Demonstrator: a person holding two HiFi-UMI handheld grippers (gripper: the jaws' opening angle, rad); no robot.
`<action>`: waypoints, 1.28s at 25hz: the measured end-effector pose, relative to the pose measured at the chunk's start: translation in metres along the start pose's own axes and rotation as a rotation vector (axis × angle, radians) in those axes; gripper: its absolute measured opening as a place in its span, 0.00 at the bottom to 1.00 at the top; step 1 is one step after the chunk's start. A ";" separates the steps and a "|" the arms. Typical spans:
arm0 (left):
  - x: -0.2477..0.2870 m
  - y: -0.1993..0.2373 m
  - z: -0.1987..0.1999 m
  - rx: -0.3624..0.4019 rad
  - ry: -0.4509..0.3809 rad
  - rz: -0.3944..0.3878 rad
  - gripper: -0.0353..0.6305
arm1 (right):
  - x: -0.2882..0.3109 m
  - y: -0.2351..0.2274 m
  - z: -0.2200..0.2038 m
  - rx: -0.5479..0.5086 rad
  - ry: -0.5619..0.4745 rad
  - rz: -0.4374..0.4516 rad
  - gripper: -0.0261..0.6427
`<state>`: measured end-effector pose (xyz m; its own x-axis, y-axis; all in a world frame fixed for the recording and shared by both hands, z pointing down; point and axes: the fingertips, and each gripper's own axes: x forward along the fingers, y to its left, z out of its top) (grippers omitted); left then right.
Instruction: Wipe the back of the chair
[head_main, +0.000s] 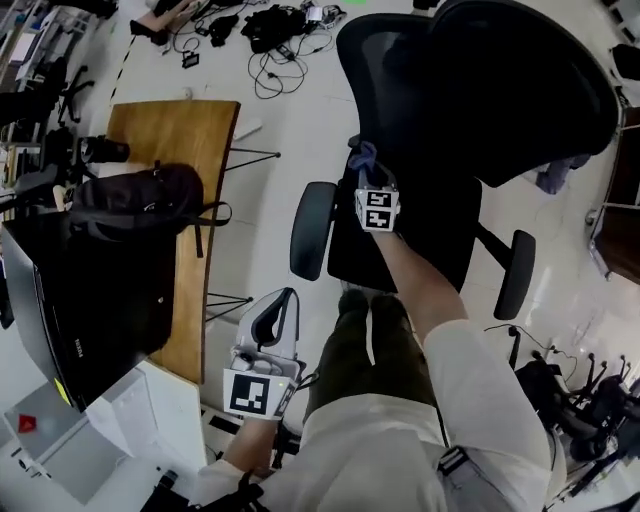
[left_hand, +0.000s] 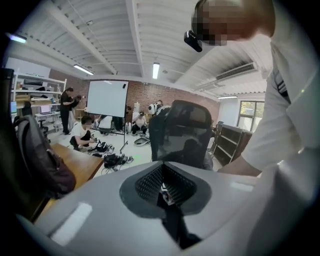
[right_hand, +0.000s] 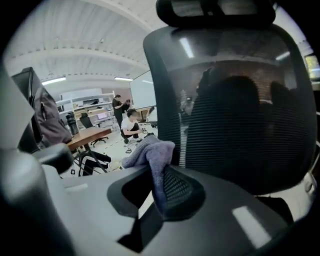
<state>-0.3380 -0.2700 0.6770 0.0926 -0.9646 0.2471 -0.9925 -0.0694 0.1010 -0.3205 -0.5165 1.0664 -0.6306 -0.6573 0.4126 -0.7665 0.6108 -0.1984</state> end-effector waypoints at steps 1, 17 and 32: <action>-0.006 0.008 -0.020 -0.002 0.017 0.012 0.08 | 0.013 0.001 -0.007 0.003 -0.006 0.005 0.11; 0.122 -0.056 -0.025 -0.023 0.102 -0.163 0.08 | -0.076 -0.330 -0.056 0.275 0.160 -0.512 0.11; 0.093 -0.109 0.045 0.041 0.001 -0.233 0.08 | -0.189 -0.248 0.115 0.179 -0.033 -0.446 0.11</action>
<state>-0.2248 -0.3639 0.6458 0.3199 -0.9208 0.2230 -0.9466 -0.3008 0.1161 -0.0252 -0.5940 0.9355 -0.2372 -0.8535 0.4639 -0.9701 0.1828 -0.1597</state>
